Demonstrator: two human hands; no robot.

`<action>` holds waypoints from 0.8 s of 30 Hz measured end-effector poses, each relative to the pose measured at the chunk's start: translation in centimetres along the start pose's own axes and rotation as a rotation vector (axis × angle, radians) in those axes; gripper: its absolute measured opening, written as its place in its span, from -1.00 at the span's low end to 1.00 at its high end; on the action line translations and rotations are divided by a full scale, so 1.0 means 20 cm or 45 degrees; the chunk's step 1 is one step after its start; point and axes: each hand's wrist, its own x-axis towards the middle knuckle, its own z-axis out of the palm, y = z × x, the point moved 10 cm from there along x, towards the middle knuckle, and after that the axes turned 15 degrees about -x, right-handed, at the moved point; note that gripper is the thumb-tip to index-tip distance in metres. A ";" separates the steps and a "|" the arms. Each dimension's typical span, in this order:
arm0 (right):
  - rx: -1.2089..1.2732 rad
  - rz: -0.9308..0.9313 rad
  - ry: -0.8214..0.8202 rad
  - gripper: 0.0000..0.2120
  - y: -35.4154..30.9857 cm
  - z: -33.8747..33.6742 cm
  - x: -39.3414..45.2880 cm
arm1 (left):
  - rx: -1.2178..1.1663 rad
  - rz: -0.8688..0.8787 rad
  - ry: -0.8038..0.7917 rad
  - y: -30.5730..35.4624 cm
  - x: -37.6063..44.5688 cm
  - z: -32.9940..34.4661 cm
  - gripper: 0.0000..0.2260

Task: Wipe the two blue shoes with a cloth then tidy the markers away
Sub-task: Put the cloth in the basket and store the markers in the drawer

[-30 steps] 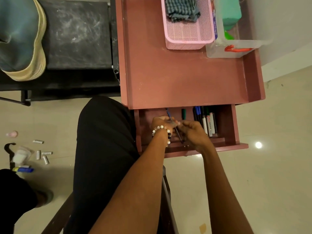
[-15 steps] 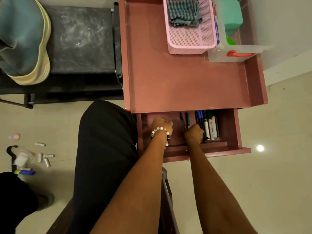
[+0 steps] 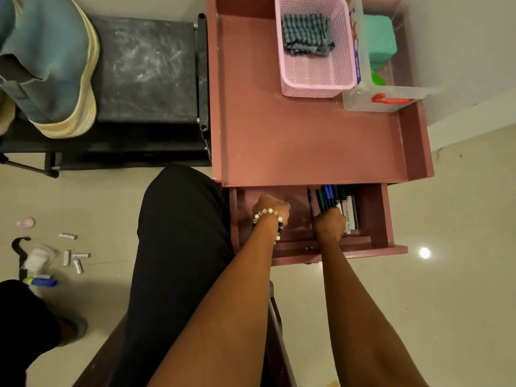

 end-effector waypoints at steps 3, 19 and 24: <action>0.284 -0.093 0.060 -0.82 -0.09 -0.11 -0.10 | -0.064 0.039 0.016 0.07 -0.06 -0.04 -0.86; 0.964 -1.196 -0.419 -0.89 -1.64 -0.51 -1.64 | -0.953 0.731 0.393 0.56 -0.83 -1.91 -0.86; 0.548 -1.416 -0.576 -0.89 -2.04 -0.02 -2.12 | -0.930 0.620 0.739 0.12 -0.79 -2.58 -0.85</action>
